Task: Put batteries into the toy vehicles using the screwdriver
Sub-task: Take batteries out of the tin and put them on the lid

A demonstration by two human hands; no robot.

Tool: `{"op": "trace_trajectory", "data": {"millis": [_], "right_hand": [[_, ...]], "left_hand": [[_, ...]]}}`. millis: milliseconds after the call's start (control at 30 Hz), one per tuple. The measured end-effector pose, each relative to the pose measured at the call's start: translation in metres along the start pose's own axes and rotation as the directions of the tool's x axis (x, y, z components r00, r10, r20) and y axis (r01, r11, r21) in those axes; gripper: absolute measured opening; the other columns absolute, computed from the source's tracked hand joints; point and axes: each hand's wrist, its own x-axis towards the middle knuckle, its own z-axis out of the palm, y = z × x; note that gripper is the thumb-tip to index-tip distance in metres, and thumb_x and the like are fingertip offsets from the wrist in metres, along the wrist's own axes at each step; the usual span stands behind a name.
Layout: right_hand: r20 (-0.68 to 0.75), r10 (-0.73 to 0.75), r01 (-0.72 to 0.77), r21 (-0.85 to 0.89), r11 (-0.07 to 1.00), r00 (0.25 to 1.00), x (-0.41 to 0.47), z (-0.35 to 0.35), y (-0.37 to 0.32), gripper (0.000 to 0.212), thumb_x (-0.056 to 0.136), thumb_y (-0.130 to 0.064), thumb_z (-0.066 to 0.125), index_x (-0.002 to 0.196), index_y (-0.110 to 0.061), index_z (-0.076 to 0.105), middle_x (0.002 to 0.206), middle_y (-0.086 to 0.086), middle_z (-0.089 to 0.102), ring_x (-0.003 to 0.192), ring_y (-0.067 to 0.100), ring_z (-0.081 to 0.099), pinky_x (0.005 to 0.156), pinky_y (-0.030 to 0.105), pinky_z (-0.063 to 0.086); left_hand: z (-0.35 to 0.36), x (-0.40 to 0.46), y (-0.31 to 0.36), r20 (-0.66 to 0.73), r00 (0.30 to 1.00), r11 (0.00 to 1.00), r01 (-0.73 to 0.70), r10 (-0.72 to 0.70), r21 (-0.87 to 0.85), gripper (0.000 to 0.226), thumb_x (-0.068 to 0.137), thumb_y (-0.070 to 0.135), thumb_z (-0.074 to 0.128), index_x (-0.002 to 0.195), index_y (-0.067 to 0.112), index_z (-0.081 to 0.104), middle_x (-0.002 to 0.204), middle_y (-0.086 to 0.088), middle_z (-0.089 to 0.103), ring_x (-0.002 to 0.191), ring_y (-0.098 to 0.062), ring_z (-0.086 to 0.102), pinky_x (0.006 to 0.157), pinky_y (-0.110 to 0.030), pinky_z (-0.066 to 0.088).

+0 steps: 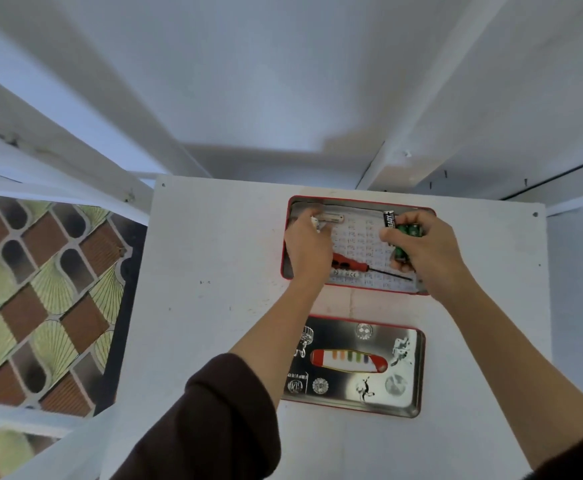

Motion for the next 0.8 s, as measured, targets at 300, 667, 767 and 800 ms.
{"op": "trace_trajectory", "data": {"millis": [300,667,767,800], "right_hand": [[0.009,-0.008,0.009,-0.083,0.996,1.000,-0.006,0.003,-0.002,0.018,0.082,-0.011,0.068,0.092,-0.010,0.053,0.092,0.003,0.056,0.068,0.019,0.057,0.048,0.023,0.054],[0.049,0.083,-0.084,0.016,0.996,0.995,0.001,-0.001,0.005,0.023,0.080,-0.015,0.070,0.101,-0.010,0.063,0.090,0.012,0.067,0.057,0.019,0.061,0.057,0.032,0.055],[0.118,0.051,-0.040,-0.098,0.994,0.992,0.003,-0.004,0.006,0.018,0.079,-0.012,0.071,0.095,-0.009,0.061,0.092,0.005,0.064,0.070,0.019,0.064,0.058,0.030,0.058],[0.164,0.016,0.015,-0.189,0.982,0.986,0.004,-0.004,0.006,0.016,0.080,-0.010,0.069,0.094,-0.010,0.062,0.091,0.000,0.061,0.071,0.015,0.062,0.055,0.026,0.057]], "left_hand": [[0.004,0.012,0.005,0.078,0.990,0.916,-0.137,0.116,0.376,0.022,0.094,0.001,0.054,0.113,0.007,0.063,0.113,-0.010,0.063,0.089,-0.016,0.057,0.068,-0.020,0.044],[-0.007,0.011,0.006,0.202,0.963,0.924,-0.233,0.177,0.302,0.029,0.090,0.027,0.066,0.108,0.004,0.064,0.102,-0.002,0.064,0.089,-0.012,0.057,0.074,-0.018,0.044],[-0.017,0.004,0.005,0.200,0.974,0.989,-0.128,0.111,0.076,0.025,0.088,0.030,0.068,0.103,0.010,0.065,0.101,0.000,0.064,0.090,-0.014,0.059,0.071,-0.016,0.050],[-0.023,0.002,0.004,0.222,0.971,0.996,-0.088,0.090,-0.016,0.022,0.087,0.030,0.069,0.098,0.012,0.065,0.101,-0.002,0.066,0.089,-0.020,0.062,0.072,-0.023,0.052]]}}
